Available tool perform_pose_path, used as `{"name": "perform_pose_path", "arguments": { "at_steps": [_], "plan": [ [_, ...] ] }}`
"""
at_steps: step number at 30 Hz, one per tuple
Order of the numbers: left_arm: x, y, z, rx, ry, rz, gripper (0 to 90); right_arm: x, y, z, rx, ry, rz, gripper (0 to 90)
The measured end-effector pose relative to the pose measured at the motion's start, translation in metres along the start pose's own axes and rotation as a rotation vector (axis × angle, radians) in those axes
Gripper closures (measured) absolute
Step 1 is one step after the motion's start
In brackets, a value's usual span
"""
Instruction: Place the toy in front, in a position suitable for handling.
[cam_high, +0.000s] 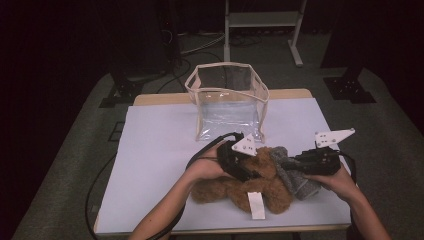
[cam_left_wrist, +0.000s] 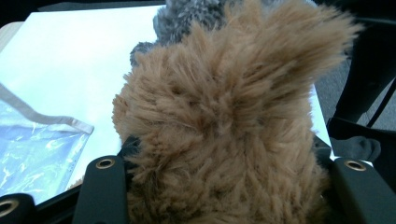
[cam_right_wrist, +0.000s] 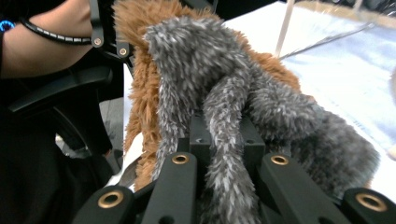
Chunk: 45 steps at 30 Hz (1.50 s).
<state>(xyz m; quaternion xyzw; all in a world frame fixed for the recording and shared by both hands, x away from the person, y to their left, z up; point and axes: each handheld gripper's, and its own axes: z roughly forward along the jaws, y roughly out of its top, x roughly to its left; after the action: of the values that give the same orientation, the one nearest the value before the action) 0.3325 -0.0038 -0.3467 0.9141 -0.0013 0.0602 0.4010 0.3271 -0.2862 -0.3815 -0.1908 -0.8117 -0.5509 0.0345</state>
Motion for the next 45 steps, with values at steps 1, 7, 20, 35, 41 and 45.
{"name": "perform_pose_path", "arguments": {
  "at_steps": [1, 7, 20, 35, 41, 45],
  "plan": [
    [0.0, -0.001, 0.001, 0.006, -0.007, 0.0, 37.8, 0.0, -0.001, 0.003, 0.01, 0.002, 0.0, 80.2],
    [-0.005, 0.0, 0.003, 0.078, 0.008, 0.009, 17.9, -0.002, -0.005, 0.012, 0.027, 0.006, 0.007, 80.2],
    [-0.01, 0.006, 0.022, 0.179, 0.032, 0.037, 0.0, 0.003, 0.002, 0.023, 0.08, -0.002, -0.031, 80.2],
    [-0.006, 0.01, 0.01, 0.072, 0.022, 0.041, 34.4, 0.0, -0.001, 0.005, 0.022, -0.025, -0.018, 80.1],
    [-0.004, 0.015, 0.005, 0.007, -0.008, 0.034, 34.2, 0.001, 0.0, -0.01, 0.022, -0.047, -0.025, 80.1],
    [-0.006, 0.02, 0.007, 0.005, -0.018, 0.051, 34.1, 0.002, -0.002, -0.014, 0.024, -0.049, -0.023, 80.0]
  ]
}}
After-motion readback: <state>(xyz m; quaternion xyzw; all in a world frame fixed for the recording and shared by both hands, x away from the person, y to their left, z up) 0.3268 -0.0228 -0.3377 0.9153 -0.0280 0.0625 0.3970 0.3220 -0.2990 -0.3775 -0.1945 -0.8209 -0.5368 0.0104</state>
